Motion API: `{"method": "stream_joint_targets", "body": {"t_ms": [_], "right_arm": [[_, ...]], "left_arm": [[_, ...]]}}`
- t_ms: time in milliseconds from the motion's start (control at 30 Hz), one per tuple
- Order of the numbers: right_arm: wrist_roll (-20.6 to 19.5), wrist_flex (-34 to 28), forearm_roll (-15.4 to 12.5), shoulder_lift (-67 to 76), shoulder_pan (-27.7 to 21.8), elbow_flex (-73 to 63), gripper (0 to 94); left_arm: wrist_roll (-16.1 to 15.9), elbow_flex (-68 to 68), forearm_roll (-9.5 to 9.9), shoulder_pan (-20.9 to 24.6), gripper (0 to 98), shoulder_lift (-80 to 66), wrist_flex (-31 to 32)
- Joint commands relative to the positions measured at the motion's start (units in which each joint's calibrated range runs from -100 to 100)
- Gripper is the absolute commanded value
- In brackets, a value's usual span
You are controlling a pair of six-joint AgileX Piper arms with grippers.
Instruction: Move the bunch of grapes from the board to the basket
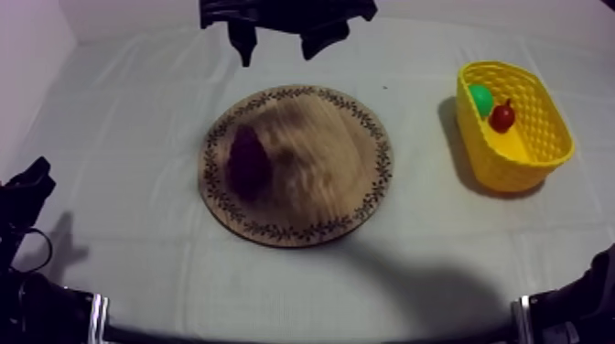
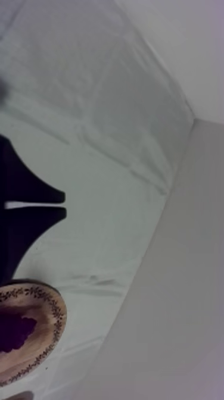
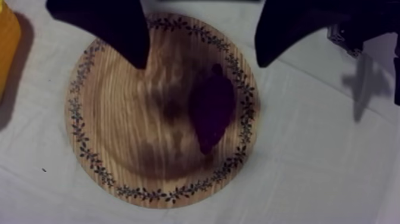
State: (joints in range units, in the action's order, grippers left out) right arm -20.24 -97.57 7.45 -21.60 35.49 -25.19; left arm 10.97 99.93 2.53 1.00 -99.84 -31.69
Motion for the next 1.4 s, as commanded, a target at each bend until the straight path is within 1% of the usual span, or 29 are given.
{"method": "stream_joint_targets", "body": {"t_ms": [0,200,433,833,1133,1367], "right_arm": [[-0.2,0.0,-0.2,-0.4,0.0,-0.1,57.4],[-0.9,0.0,-0.6,-3.0,0.3,0.3,61.1],[-1.6,0.2,-1.1,-9.6,1.0,-0.7,62.8],[-2.0,0.5,-2.0,-21.9,1.3,-6.0,63.2],[-2.0,0.6,-2.8,-28.6,1.8,-10.2,62.9],[-2.2,0.2,-3.2,-33.3,2.1,-16.4,61.4]], "left_arm": [[0.0,0.0,-0.01,0.0,0.0,0.0,0.0],[0.0,0.0,-0.01,0.0,0.0,0.0,0.0],[0.0,0.0,-0.01,0.0,0.0,0.0,0.0],[0.0,0.0,-0.01,0.0,0.0,0.0,0.0],[0.0,0.0,-0.01,0.0,0.0,0.0,0.0],[0.0,0.0,-0.01,0.0,0.0,0.0,0.0]]}}
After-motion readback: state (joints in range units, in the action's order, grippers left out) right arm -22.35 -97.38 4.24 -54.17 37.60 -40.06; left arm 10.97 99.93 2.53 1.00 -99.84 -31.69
